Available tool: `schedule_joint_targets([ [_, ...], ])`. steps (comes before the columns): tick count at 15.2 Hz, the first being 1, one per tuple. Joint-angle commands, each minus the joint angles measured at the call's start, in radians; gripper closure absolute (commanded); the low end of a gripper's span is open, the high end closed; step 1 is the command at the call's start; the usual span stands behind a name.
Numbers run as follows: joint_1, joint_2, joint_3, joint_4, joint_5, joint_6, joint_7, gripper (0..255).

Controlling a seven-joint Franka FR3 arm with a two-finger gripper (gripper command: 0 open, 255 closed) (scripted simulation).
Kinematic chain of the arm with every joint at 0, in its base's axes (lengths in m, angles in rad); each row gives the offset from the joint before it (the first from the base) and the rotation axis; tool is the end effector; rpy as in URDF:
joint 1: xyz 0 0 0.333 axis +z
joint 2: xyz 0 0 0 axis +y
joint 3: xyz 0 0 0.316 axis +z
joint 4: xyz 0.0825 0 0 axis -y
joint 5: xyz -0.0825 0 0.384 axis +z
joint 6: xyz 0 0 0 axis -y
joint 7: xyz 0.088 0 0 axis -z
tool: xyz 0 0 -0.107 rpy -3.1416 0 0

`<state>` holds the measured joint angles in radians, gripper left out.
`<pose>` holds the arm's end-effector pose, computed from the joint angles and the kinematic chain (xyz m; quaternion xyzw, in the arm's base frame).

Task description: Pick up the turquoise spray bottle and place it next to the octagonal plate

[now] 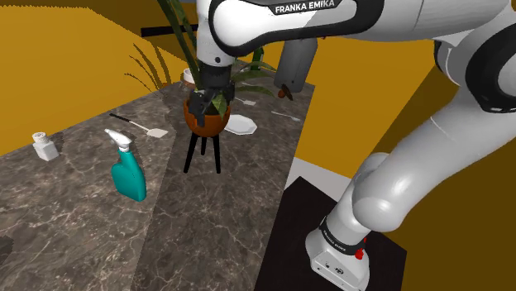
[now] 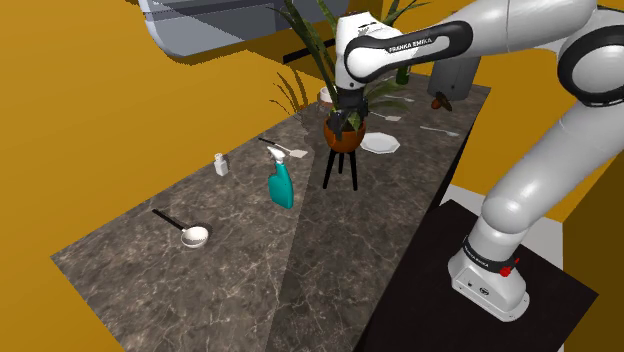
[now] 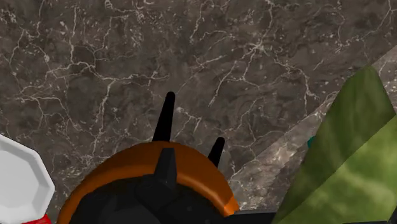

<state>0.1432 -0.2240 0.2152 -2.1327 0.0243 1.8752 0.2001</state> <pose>0.4518 0.1768 0.4974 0.9971 0.0721 -0.0151 0.0170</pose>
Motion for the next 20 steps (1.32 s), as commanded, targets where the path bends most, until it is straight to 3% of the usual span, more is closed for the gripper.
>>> schedule_joint_targets([
  [1,0.013,0.066,0.024,0.057,-0.005,0.012,0.029,0],
  [10,0.081,0.369,0.102,0.349,-0.075,0.028,0.146,0],
  [16,0.159,0.589,0.124,0.608,-0.144,-0.011,0.211,0],
  [20,0.158,0.598,0.121,0.566,-0.148,0.038,0.214,0],
])
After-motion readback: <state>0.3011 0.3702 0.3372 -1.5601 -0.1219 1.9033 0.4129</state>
